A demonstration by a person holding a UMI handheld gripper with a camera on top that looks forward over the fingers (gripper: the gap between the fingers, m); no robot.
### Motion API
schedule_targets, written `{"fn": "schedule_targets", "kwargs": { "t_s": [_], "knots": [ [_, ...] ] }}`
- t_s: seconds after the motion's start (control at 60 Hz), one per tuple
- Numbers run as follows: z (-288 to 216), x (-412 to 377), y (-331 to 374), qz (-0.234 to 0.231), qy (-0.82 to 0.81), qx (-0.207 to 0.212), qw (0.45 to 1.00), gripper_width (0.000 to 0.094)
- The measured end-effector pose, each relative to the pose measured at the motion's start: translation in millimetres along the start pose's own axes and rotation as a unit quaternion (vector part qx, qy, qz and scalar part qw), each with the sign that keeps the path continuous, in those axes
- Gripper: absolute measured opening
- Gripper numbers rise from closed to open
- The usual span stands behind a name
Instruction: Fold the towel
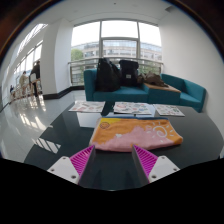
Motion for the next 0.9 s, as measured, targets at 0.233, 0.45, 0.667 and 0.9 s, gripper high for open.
{"fn": "schedule_targets", "kwargs": {
  "t_s": [0.233, 0.45, 0.667, 0.9],
  "knots": [
    [-36.1, -36.0, -111.9, -0.01, 0.003, -0.024, 1.0, 0.054],
    [-33.1, -48.9, -148.6, 0.01, 0.028, -0.053, 0.998, 0.0271],
    [-35.7, -40.7, -150.1, 0.019, 0.027, -0.061, 0.998, 0.0026],
    [-106.9, 18.5, -102.9, -0.032, -0.042, -0.012, 0.999, 0.0025]
  ]
}}
Point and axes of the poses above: the point between the fingertips, and its own axes, seen from behind it with the camera up: x to the right, z down, y backward, against the way the camera looks, the point moved 10 cm from there along y, backward, against the way the camera looks, and after that the axes turned 1 degree about -x, right-handed, at the moved point
